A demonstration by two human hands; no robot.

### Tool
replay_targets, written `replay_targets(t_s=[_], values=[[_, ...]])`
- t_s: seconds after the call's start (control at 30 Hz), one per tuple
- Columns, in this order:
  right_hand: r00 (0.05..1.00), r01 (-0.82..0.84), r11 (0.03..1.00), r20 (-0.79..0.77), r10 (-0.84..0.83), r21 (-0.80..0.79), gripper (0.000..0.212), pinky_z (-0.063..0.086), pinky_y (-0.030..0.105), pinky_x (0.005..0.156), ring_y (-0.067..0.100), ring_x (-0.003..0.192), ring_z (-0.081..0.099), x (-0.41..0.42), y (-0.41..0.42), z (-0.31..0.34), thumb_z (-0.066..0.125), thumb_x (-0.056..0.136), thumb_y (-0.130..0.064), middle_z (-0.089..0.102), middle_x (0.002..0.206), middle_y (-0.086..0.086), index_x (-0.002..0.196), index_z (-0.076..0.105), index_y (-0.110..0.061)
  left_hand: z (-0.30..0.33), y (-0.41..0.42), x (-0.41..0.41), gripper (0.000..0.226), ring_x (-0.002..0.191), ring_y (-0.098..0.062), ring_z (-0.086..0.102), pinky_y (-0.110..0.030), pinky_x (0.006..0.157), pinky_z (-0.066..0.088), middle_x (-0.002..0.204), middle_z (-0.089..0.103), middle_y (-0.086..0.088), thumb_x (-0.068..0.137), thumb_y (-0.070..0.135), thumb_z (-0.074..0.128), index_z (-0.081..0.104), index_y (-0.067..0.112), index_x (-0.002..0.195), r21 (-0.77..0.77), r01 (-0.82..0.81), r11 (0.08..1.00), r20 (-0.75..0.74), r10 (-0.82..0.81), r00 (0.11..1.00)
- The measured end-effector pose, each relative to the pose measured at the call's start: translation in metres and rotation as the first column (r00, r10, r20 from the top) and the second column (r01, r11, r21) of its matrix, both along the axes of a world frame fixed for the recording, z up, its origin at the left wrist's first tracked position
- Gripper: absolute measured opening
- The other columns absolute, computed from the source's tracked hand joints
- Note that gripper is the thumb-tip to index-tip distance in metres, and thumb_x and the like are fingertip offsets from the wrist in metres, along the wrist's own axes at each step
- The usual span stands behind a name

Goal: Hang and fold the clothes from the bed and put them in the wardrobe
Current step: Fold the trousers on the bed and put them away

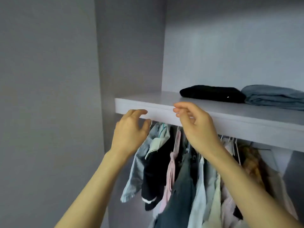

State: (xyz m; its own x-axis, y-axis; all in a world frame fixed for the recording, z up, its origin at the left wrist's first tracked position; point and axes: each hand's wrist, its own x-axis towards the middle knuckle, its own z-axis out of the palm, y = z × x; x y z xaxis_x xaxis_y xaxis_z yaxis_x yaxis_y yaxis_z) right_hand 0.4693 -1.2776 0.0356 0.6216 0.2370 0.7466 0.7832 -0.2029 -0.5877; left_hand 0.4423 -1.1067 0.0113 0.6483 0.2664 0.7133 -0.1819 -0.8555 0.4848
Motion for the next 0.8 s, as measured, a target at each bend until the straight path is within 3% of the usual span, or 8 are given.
replay_targets(t_s=[0.07, 0.13, 0.23, 0.3, 0.4, 0.6, 0.67, 0.8], values=[[0.984, -0.133, 0.991, -0.12, 0.134, 0.018, 0.027, 0.045, 0.013, 0.083, 0.002, 0.096, 0.06, -0.026, 0.009, -0.039, 0.045, 0.095, -0.009, 0.065, 0.099, -0.011, 0.096, 0.059, -0.031, -0.043, 0.01, -0.048, 0.032, 0.099, -0.028, 0.058, -0.032, 0.09, 0.042, 0.12, 0.059, -0.002, 0.091, 0.024, 0.058, 0.06, 0.019, 0.122, -0.045, -0.053, 0.998, -0.097, 0.049, 0.994], [0.955, -0.19, 0.982, -0.228, 0.19, 0.022, 0.03, 0.047, 0.021, 0.086, 0.007, 0.095, 0.063, -0.046, 0.019, -0.08, 0.045, 0.095, -0.008, 0.066, 0.096, -0.01, 0.091, 0.058, -0.035, -0.081, 0.02, -0.089, 0.031, 0.103, -0.027, 0.057, -0.03, 0.089, 0.042, 0.119, 0.06, -0.005, 0.091, 0.022, 0.058, 0.06, 0.017, 0.122, -0.062, -0.083, 0.995, -0.198, 0.069, 0.978], [0.879, -0.322, 0.93, -0.423, 0.223, -0.179, 0.026, 0.048, 0.027, 0.085, 0.018, 0.092, 0.064, -0.088, 0.056, -0.144, 0.044, 0.093, -0.005, 0.068, 0.09, -0.006, 0.092, 0.062, -0.024, -0.136, 0.042, -0.164, 0.031, 0.113, -0.023, 0.055, -0.027, 0.091, 0.04, 0.123, 0.059, -0.003, 0.093, 0.024, 0.056, 0.06, 0.017, 0.123, -0.095, -0.202, 0.975, -0.352, 0.157, 0.923], [0.816, -0.475, 0.812, -0.515, 0.262, -0.339, 0.023, 0.047, 0.029, 0.085, 0.019, 0.094, 0.064, -0.131, 0.091, -0.186, 0.044, 0.094, -0.009, 0.067, 0.09, -0.005, 0.1, 0.063, -0.02, -0.177, 0.057, -0.228, 0.032, 0.113, -0.021, 0.055, -0.028, 0.093, 0.042, 0.125, 0.058, -0.001, 0.094, 0.027, 0.054, 0.059, 0.019, 0.124, -0.132, -0.312, 0.941, -0.467, 0.219, 0.857], [0.743, -0.632, 0.628, -0.586, 0.325, -0.454, 0.024, 0.044, 0.022, 0.082, 0.015, 0.096, 0.064, -0.18, 0.13, -0.223, 0.044, 0.097, -0.013, 0.067, 0.092, -0.005, 0.108, 0.065, -0.015, -0.226, 0.069, -0.3, 0.031, 0.111, -0.019, 0.058, -0.026, 0.093, 0.042, 0.124, 0.059, 0.002, 0.094, 0.028, 0.054, 0.061, 0.02, 0.123, -0.166, -0.445, 0.88, -0.606, 0.265, 0.75], [0.534, -0.835, 0.178, -0.686, 0.494, -0.521, 0.026, 0.048, 0.024, 0.086, 0.012, 0.092, 0.063, -0.313, 0.253, -0.269, 0.041, 0.098, -0.02, 0.064, 0.09, -0.008, 0.111, 0.064, -0.016, -0.291, 0.134, -0.475, 0.028, 0.11, -0.014, 0.059, -0.023, 0.09, 0.042, 0.123, 0.061, 0.003, 0.095, 0.029, 0.052, 0.062, 0.022, 0.12, -0.207, -0.802, 0.56, -0.743, 0.443, 0.501], [0.459, -0.864, 0.086, -0.707, 0.538, -0.496, 0.025, 0.048, 0.028, 0.087, 0.012, 0.09, 0.063, -0.359, 0.296, -0.279, 0.043, 0.098, -0.019, 0.064, 0.089, -0.005, 0.11, 0.064, -0.014, -0.3, 0.157, -0.523, 0.028, 0.11, -0.015, 0.059, -0.024, 0.089, 0.042, 0.123, 0.061, 0.003, 0.095, 0.028, 0.052, 0.061, 0.022, 0.12, -0.203, -0.867, 0.456, -0.749, 0.498, 0.437], [0.312, -0.883, -0.115, -0.751, 0.582, -0.456, 0.025, 0.045, 0.021, 0.08, 0.009, 0.086, 0.061, -0.465, 0.391, -0.293, 0.041, 0.099, -0.021, 0.065, 0.093, -0.001, 0.111, 0.063, -0.015, -0.306, 0.209, -0.626, 0.028, 0.11, -0.017, 0.059, -0.024, 0.09, 0.04, 0.123, 0.061, 0.002, 0.095, 0.026, 0.052, 0.061, 0.019, 0.121, -0.178, -0.953, 0.247, -0.756, 0.586, 0.293]])
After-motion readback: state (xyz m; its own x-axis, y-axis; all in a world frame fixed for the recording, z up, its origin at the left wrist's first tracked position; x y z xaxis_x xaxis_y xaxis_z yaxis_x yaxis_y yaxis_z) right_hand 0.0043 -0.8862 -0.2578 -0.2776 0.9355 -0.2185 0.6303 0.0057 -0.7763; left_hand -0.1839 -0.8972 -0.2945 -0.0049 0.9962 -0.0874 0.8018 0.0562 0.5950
